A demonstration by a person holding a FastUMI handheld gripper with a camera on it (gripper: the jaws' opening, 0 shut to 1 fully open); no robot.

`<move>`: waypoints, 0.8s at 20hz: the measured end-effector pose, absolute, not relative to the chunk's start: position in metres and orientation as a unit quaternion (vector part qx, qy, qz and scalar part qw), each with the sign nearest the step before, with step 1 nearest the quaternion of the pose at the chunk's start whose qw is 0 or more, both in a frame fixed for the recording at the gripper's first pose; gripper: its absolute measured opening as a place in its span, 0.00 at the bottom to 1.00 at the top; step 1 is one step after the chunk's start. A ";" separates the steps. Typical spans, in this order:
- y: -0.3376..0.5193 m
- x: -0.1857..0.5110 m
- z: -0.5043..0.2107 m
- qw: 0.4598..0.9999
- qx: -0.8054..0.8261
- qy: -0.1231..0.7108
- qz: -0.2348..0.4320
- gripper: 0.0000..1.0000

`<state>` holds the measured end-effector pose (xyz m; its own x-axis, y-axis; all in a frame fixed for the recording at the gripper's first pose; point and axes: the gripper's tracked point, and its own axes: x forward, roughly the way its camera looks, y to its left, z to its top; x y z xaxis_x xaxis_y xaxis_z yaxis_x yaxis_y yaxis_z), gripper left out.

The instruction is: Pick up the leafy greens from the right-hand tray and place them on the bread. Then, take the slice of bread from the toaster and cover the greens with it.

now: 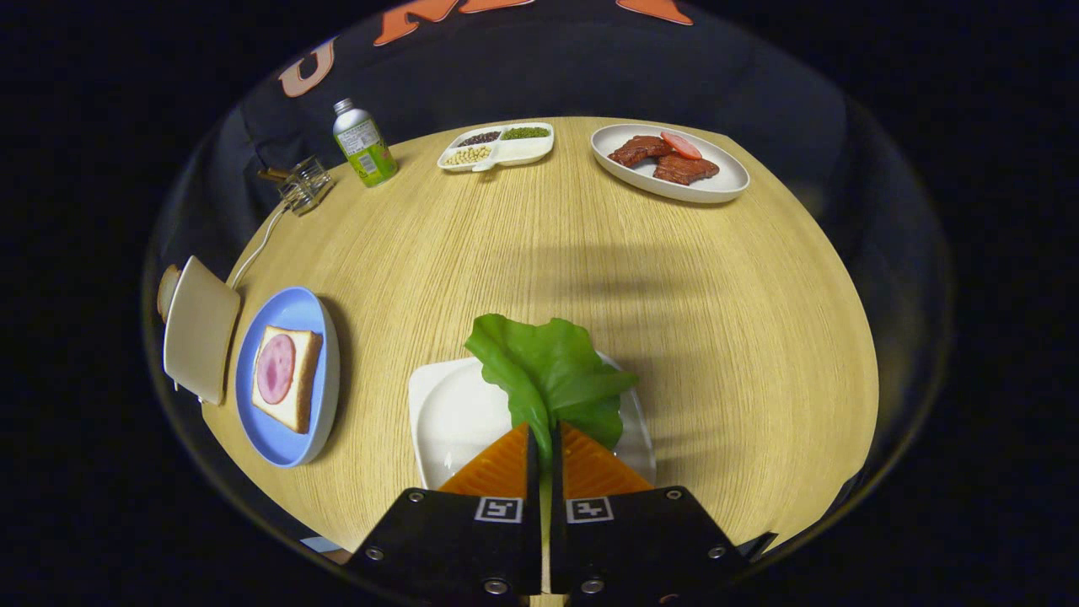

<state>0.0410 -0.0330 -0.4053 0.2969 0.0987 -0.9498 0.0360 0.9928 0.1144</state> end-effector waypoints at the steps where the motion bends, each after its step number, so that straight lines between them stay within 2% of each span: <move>1: -0.032 0.043 -0.399 0.809 0.060 0.584 0.018 0.05; 8: 0.003 0.057 -0.343 0.844 0.090 0.527 0.048 0.04; 16: 0.072 0.062 -0.316 0.850 0.079 0.510 0.105 0.05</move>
